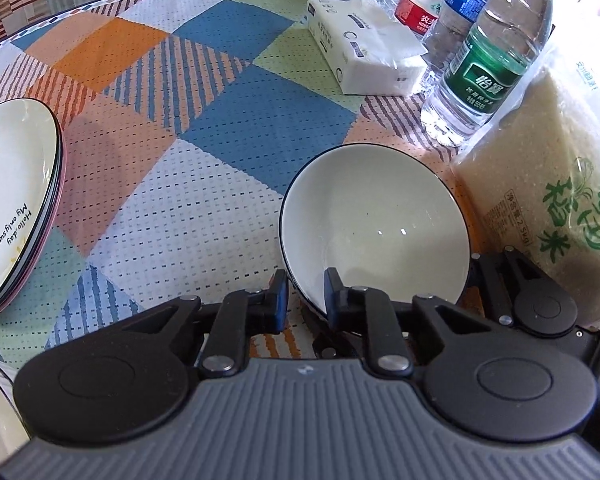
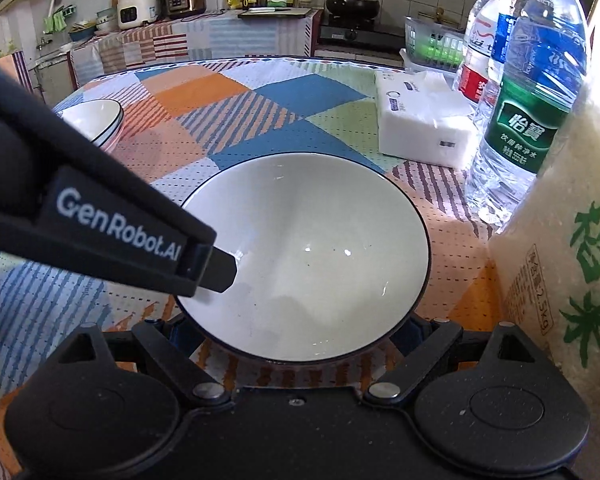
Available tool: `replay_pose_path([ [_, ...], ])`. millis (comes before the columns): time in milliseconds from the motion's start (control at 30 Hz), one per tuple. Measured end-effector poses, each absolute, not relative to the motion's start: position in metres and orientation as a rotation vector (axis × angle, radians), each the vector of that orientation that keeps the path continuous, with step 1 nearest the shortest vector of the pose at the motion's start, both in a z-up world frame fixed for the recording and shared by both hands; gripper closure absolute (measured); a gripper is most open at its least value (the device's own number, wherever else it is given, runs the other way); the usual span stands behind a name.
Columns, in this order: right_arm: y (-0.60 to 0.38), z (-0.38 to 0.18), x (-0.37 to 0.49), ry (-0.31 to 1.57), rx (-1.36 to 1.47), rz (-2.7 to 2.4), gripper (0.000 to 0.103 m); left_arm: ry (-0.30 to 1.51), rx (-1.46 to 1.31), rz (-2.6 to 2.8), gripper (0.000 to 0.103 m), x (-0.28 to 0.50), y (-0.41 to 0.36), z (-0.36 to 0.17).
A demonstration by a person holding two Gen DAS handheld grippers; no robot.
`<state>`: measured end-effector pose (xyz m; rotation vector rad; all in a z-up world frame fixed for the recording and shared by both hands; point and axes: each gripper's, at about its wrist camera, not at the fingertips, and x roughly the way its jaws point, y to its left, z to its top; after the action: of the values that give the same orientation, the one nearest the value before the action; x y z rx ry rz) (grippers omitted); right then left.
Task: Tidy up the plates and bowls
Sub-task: 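Lift that bowl with both tools, lower it into another bowl, release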
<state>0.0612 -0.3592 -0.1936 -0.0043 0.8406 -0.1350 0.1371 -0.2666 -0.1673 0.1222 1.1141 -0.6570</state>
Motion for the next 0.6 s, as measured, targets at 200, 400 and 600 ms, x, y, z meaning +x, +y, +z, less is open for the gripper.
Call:
replay_pose_path([
  [200,-0.352,-0.191,0.055,0.826,-0.004,-0.095,0.010,1.133,0.141,-0.646,0.086,0.130,-0.254,-0.157],
  [400,-0.334,-0.173,0.045,0.810,-0.022,-0.063,0.010,1.112,0.186,-0.642,0.086,0.117,-0.238,-0.135],
  [600,-0.316,-0.150,0.033,0.784,-0.039,-0.027,0.010,1.071,0.255,-0.692,0.086,0.099,-0.218,-0.102],
])
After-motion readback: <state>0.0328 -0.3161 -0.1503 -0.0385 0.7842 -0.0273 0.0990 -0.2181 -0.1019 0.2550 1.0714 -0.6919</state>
